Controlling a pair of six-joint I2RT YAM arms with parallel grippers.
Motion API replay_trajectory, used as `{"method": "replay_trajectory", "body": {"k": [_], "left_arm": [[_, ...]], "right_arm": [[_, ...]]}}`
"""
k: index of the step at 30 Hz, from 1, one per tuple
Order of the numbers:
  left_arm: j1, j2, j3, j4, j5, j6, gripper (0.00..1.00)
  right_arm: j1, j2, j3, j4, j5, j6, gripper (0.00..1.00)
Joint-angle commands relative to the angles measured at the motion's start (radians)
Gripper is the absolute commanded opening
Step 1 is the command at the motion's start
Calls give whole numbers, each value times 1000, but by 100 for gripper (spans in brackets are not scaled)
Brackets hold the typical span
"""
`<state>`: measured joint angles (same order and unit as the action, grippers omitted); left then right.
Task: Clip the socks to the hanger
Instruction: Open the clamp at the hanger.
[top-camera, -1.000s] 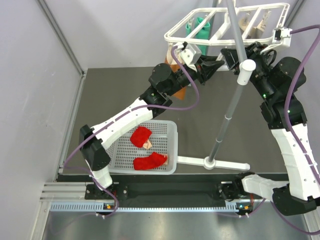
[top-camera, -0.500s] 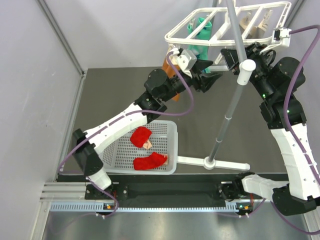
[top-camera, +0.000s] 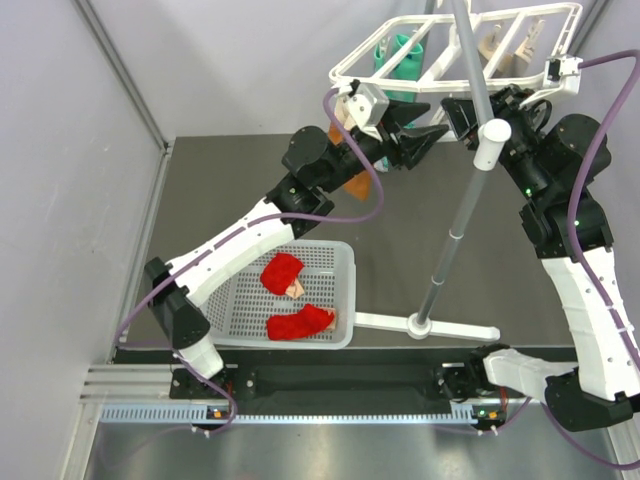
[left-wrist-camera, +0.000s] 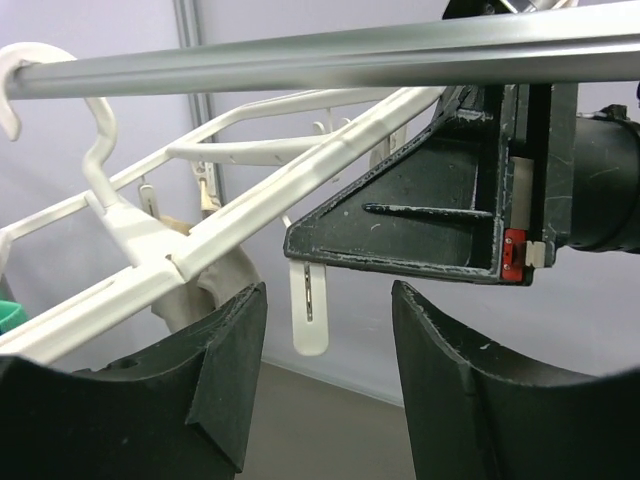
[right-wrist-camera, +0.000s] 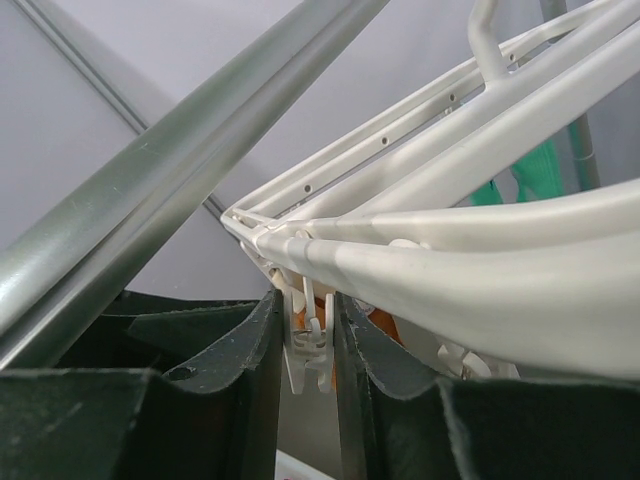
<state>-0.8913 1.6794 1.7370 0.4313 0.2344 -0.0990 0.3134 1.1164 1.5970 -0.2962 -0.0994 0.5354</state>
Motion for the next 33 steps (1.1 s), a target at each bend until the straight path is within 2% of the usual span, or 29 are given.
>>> {"method": "replay_trajectory", "body": {"k": [1, 5, 8, 11, 12, 13, 14, 15, 17, 21, 26, 32, 33], "left_arm": [[0, 45, 74, -31, 36, -16, 57], [2, 66, 99, -16, 40, -25, 53], [0, 85, 137, -35, 40, -27, 44], [0, 100, 160, -39, 33, -31, 30], [2, 108, 167, -40, 34, -31, 24], [2, 111, 174, -51, 34, -34, 12], [0, 117, 189, -58, 36, -34, 7], [2, 120, 194, -65, 34, -34, 1], [0, 123, 199, -74, 43, -34, 0], [-3, 117, 182, -75, 34, -21, 0], [-8, 109, 179, -95, 22, 21, 0], [-12, 109, 176, -111, 17, 45, 0], [-14, 109, 176, -112, 16, 48, 0]], "right_arm": [[16, -24, 26, 0, -31, 3, 0], [15, -26, 9, 9, -42, 12, 0], [13, -30, 3, 20, -48, 21, 0], [15, -33, 0, 23, -56, 23, 0], [13, -36, -3, 25, -54, 23, 4], [13, -38, -5, 23, -54, 18, 9], [13, -41, -5, 20, -51, 15, 19], [13, -41, -3, 16, -48, 14, 25], [13, -35, 9, 11, -42, 12, 39], [13, 14, 78, -40, -49, 5, 48], [15, 25, 107, -63, -16, 1, 46], [13, 34, 107, -70, -16, -2, 26], [15, 36, 109, -72, -16, 1, 18]]}}
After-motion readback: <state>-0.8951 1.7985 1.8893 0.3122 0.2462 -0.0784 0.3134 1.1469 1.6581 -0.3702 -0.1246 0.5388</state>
